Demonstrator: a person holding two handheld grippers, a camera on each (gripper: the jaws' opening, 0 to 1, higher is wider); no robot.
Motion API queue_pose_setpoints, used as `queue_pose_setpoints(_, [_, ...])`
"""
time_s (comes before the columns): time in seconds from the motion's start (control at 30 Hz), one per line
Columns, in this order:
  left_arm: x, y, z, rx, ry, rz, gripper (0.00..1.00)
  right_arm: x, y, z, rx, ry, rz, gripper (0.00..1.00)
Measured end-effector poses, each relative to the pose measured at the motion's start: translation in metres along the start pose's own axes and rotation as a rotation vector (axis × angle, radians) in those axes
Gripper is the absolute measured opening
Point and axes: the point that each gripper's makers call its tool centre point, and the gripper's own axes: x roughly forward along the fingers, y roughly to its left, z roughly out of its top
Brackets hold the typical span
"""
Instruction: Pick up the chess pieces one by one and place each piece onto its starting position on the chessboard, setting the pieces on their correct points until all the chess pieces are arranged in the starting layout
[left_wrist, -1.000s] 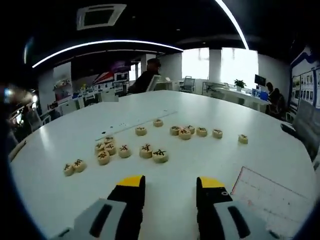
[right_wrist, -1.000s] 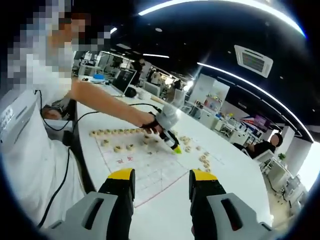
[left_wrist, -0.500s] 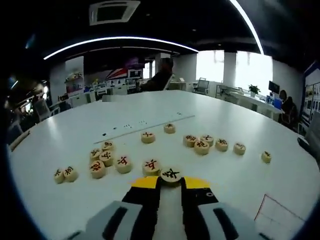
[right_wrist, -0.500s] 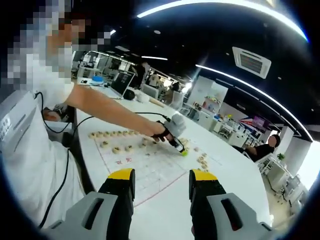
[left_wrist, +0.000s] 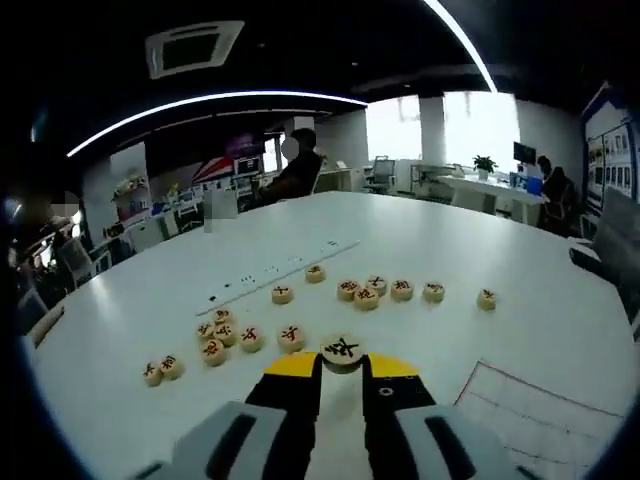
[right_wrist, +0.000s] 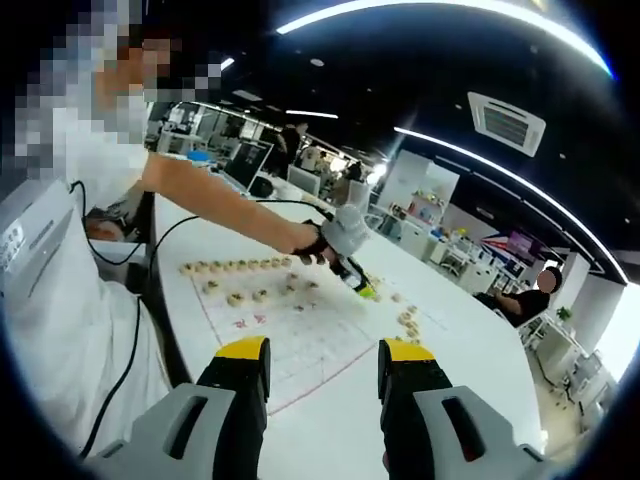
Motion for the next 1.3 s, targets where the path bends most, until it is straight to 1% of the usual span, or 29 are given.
queue_pose_setpoints(0.03, [-0.014,-0.005,0.001,0.001,-0.003,-0.014,0.18,0.000,-0.001,0.000,0.001,-0.001,-0.002,0.44])
queue_pose_setpoints(0.13, [-0.042,-0.020,0.004,-0.002,-0.024,-0.068,0.18,-0.001,-0.003,0.001,0.003,0.000,-0.007,0.44])
queue_pose_setpoints(0.17, [-0.053,-0.023,0.004,-0.001,-0.027,-0.076,0.18,-0.001,-0.001,0.001,0.003,0.000,-0.008,0.44])
queue_pose_setpoints(0.23, [-0.075,-0.032,0.001,-0.012,-0.039,-0.113,0.18,-0.001,0.002,0.001,-0.001,0.000,-0.004,0.44])
queue_pose_setpoints(0.37, [-0.114,-0.046,-0.007,-0.021,-0.065,-0.163,0.18,0.000,0.006,0.003,-0.006,0.001,-0.001,0.44])
queue_pose_setpoints(0.5, [-0.144,-0.056,-0.024,-0.018,-0.064,-0.207,0.18,0.001,0.009,0.004,-0.013,0.000,0.003,0.44])
queue_pose_setpoints(0.63, [-0.172,-0.070,-0.050,-0.015,-0.040,-0.264,0.18,0.002,0.009,0.002,-0.010,0.006,0.001,0.44])
queue_pose_setpoints(0.7, [-0.186,-0.076,-0.061,-0.014,-0.044,-0.276,0.18,0.003,0.009,0.002,-0.009,0.006,0.002,0.44])
queue_pose_setpoints(0.73, [-0.190,-0.079,-0.064,-0.004,-0.046,-0.279,0.18,0.003,0.010,0.002,-0.009,0.007,0.003,0.44])
queue_pose_setpoints(0.77, [-0.197,-0.082,-0.070,0.025,-0.047,-0.286,0.18,0.004,0.010,0.002,-0.008,0.007,0.004,0.44])
queue_pose_setpoints(0.8, [-0.203,-0.085,-0.075,0.025,-0.048,-0.290,0.18,0.004,0.010,0.002,-0.009,0.008,0.005,0.44])
queue_pose_setpoints(0.87, [-0.214,-0.093,-0.085,0.003,-0.039,-0.323,0.18,0.005,0.011,0.002,-0.010,0.010,0.006,0.44])
queue_pose_setpoints(0.93, [-0.223,-0.100,-0.093,-0.003,-0.033,-0.341,0.18,0.006,0.012,0.003,-0.013,0.010,0.007,0.44])
queue_pose_setpoints(0.97, [-0.225,-0.101,-0.095,-0.003,-0.032,-0.345,0.18,0.006,0.012,0.003,-0.013,0.008,0.008,0.44])
queue_pose_setpoints(1.0, [-0.233,-0.108,-0.100,0.009,-0.028,-0.363,0.18,0.006,0.013,0.004,-0.014,0.006,0.008,0.44])
queue_pose_setpoints(1.07, [-0.242,-0.117,-0.107,0.031,-0.029,-0.380,0.18,0.007,0.014,0.005,-0.016,0.005,0.010,0.44])
queue_pose_setpoints(1.17, [-0.248,-0.129,-0.116,0.027,-0.012,-0.420,0.18,0.009,0.015,0.005,-0.017,0.008,0.014,0.44])
queue_pose_setpoints(1.23, [-0.250,-0.141,-0.126,0.055,0.015,-0.460,0.18,0.009,0.015,0.005,-0.018,0.008,0.016,0.44])
queue_pose_setpoints(1.3, [-0.250,-0.147,-0.135,0.106,0.033,-0.483,0.19,0.010,0.015,0.006,-0.019,0.008,0.019,0.44])
